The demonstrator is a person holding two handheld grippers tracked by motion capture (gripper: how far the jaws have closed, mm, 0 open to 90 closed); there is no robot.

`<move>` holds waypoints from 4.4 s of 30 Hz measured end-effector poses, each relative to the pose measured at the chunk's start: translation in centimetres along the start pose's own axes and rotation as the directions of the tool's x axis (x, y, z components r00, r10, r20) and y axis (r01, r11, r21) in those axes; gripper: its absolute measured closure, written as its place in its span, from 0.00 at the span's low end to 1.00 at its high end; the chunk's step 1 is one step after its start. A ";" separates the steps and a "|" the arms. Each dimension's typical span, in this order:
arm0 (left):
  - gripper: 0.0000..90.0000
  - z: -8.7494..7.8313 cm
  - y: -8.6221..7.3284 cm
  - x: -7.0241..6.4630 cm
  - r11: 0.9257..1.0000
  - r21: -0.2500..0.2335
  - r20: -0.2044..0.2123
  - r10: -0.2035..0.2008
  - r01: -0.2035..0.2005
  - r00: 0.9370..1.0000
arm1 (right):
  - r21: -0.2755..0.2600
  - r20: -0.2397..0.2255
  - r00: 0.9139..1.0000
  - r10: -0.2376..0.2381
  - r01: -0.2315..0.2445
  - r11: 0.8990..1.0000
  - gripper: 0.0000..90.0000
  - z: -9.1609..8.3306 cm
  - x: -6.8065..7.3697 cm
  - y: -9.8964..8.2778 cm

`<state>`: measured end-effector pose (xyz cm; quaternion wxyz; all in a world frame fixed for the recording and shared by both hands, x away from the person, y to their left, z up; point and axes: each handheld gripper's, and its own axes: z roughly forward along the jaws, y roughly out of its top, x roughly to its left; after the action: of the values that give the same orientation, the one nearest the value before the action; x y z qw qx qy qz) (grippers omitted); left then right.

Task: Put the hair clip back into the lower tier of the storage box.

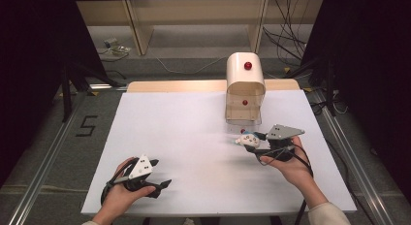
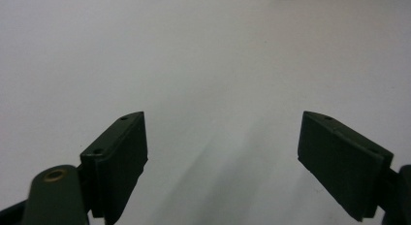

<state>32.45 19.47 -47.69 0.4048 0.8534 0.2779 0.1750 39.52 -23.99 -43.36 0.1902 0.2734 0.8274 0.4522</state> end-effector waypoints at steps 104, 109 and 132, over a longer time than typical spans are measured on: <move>0.20 0.1 -0.1 0.1 1.000 -0.002 0.004 -0.012 0.012 1.000 | 0.135 0.088 0.991 0.104 -0.115 0.984 0.48 2.4 -5.9 4.8; 0.20 0.1 -0.1 0.1 1.000 -0.003 0.003 -0.010 0.010 1.000 | 0.140 0.090 0.990 0.104 -0.116 0.983 0.48 2.7 -6.1 5.0; 0.20 0.1 -0.1 0.0 1.000 -0.005 0.004 -0.007 0.007 1.000 | 0.169 0.097 0.986 0.139 -0.154 0.974 0.48 3.9 -6.9 5.2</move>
<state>32.47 19.39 -47.83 0.4079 0.8518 0.2797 0.1726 48.52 -23.48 -40.46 0.1664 0.3683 0.8328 0.3783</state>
